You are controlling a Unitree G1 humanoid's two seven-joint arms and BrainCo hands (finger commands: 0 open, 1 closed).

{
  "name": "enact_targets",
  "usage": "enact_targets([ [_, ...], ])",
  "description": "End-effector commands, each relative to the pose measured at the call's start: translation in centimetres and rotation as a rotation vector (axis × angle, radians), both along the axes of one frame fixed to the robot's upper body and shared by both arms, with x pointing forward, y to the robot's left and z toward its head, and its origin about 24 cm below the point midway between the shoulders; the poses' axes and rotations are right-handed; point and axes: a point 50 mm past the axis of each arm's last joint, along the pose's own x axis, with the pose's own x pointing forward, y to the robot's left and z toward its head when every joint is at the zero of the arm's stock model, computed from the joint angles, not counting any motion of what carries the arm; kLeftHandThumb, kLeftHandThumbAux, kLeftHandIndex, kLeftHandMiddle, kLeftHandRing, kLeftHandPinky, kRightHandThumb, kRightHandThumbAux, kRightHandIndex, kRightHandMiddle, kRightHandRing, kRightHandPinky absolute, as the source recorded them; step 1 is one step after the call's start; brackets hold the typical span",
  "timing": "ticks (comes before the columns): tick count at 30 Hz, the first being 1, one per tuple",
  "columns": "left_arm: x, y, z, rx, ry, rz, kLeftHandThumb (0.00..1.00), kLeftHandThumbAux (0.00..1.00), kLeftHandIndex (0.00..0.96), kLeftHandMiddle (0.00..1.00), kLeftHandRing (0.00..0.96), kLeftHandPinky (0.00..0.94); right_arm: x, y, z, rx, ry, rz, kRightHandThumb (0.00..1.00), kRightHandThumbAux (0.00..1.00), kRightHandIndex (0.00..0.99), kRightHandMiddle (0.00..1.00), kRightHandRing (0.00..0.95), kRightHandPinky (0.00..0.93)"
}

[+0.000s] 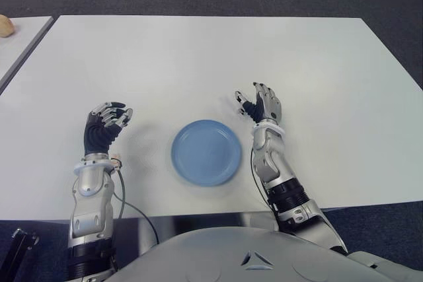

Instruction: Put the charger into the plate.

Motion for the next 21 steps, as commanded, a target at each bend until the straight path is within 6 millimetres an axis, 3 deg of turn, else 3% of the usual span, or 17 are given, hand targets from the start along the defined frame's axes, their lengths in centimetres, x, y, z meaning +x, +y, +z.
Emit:
enact_targets([
  [1,0.0,-0.2,-0.2,-0.006,0.011,-0.004,0.707,0.718,0.432,0.561,0.548,0.525,0.2,0.2,-0.5,-0.011,0.044,0.004,0.386,0.118,0.0,0.0,0.0,0.0],
  [21,-0.1,-0.3,-0.1,0.0,0.009,0.0,0.705,0.717,0.432,0.558,0.546,0.52,2.2,1.8,-3.4,-0.275,0.261,0.095,0.498,0.161,0.0,0.0,0.0,0.0],
])
